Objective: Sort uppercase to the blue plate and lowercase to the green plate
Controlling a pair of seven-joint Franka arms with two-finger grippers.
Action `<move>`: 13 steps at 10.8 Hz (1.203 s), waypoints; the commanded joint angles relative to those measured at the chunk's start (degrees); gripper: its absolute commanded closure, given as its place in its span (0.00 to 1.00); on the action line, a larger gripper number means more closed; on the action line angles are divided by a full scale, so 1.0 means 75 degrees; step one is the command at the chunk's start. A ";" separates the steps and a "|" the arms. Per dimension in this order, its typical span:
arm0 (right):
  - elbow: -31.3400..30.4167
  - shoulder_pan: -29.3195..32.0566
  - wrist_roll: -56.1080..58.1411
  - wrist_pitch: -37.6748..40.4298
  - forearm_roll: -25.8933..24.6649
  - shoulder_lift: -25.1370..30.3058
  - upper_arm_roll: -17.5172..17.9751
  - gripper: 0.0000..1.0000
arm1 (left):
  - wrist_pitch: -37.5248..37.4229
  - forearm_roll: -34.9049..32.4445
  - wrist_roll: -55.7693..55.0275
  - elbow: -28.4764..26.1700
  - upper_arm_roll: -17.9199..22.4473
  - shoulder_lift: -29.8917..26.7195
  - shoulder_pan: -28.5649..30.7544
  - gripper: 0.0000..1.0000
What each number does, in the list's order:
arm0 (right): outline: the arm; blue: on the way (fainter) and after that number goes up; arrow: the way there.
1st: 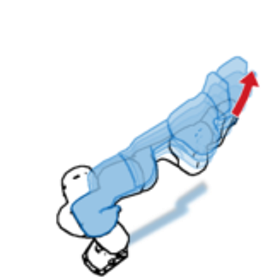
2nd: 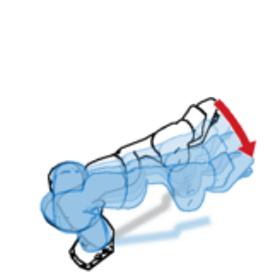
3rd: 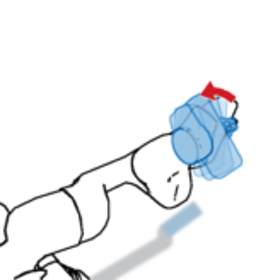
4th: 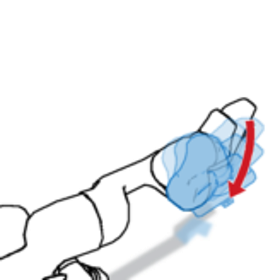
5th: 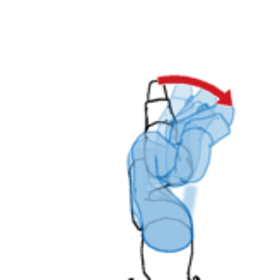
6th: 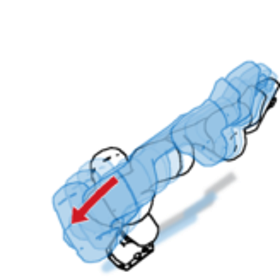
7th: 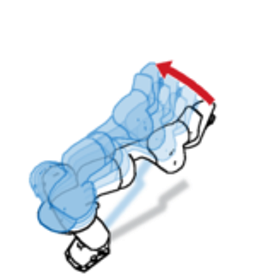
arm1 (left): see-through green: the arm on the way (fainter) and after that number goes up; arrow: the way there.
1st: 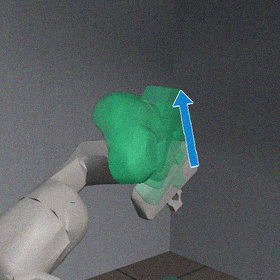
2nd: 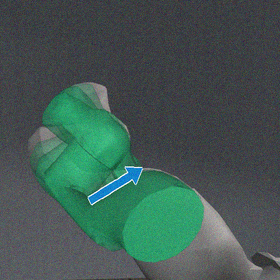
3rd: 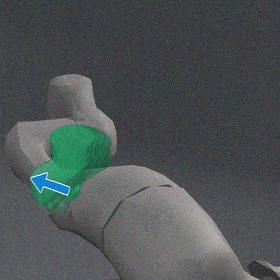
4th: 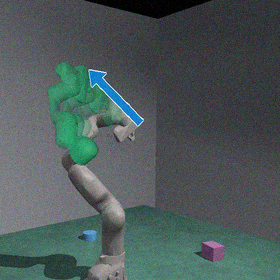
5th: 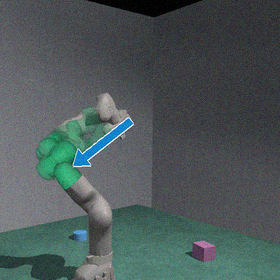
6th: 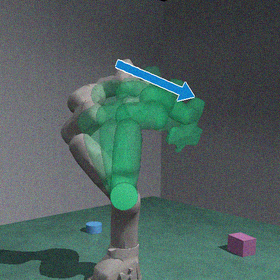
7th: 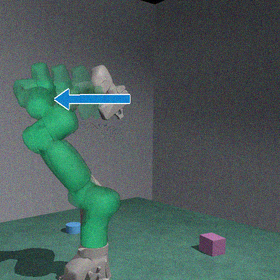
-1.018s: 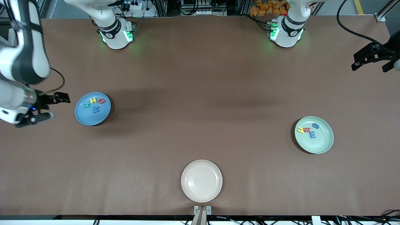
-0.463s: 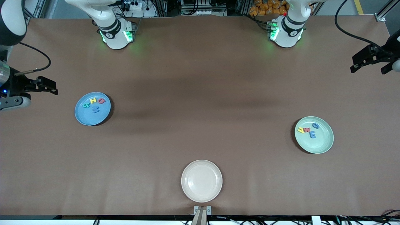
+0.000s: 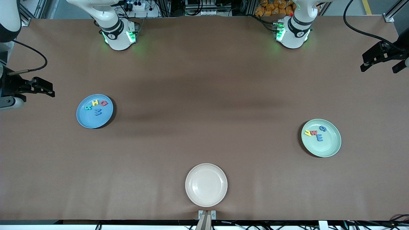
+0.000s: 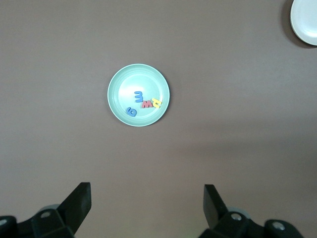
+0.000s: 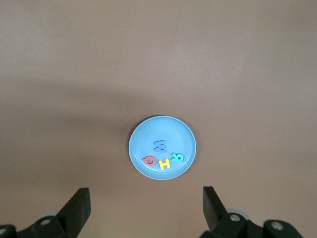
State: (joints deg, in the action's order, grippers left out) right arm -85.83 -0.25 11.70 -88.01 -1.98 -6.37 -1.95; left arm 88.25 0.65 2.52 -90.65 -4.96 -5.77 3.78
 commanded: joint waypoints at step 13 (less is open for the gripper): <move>-0.1271 0.0713 -0.0658 -0.0840 0.0088 0.1154 0.0881 0.00 | 0.0023 -0.0051 0.0039 -0.0054 -0.0054 -0.0144 0.0024 0.00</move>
State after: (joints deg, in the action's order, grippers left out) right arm -94.44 3.56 7.28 -94.20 -1.95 0.87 3.39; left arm 88.30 0.65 2.52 -90.63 -5.05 -5.89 3.76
